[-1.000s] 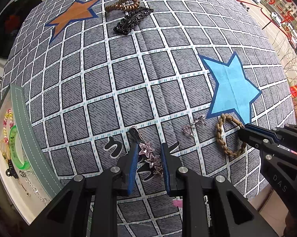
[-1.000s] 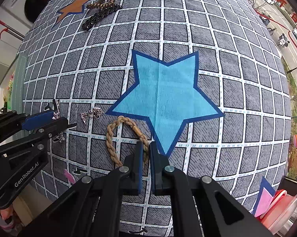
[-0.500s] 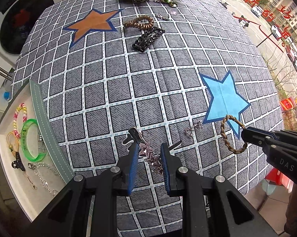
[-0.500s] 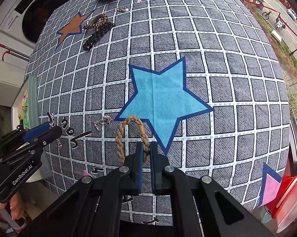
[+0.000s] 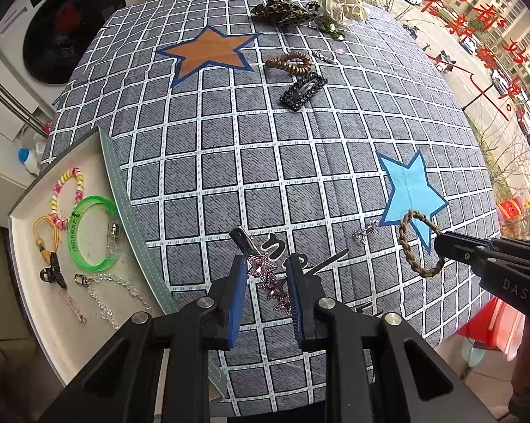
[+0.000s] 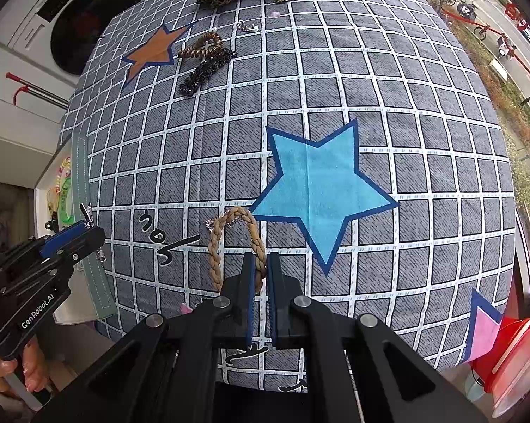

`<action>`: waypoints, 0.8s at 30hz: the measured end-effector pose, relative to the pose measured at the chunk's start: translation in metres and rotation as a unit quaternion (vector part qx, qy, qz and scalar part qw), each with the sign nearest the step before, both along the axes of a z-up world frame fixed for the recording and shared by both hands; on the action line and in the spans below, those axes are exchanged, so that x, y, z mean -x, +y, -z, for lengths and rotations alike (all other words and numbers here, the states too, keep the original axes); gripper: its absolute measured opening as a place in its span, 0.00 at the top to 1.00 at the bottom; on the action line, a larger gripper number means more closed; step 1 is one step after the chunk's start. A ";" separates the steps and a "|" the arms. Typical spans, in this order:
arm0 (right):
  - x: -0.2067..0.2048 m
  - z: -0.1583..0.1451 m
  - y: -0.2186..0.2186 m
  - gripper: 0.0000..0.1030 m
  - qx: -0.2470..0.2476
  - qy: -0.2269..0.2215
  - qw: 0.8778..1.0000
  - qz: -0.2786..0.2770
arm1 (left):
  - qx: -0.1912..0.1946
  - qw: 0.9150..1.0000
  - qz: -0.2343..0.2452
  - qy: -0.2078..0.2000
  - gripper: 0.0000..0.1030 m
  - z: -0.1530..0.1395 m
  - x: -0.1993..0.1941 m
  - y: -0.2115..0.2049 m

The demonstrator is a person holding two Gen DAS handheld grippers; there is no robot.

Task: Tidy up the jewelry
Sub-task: 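Carry the star clip and braided bracelet over the white tray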

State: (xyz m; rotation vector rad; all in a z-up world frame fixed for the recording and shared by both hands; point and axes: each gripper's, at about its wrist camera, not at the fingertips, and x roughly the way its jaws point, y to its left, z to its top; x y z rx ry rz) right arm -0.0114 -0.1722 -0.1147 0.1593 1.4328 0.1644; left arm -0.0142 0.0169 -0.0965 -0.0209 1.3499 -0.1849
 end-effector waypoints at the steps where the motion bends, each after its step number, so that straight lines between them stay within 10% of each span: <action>1: -0.001 -0.002 0.004 0.93 -0.001 -0.002 1.000 -0.004 | 0.001 1.000 -0.004 -0.002 0.71 -0.002 0.001 0.004; 24: -0.006 -0.032 0.151 0.93 -0.029 -0.016 0.988 -0.149 | -0.018 0.988 -0.151 -0.003 0.71 -0.005 0.063 0.150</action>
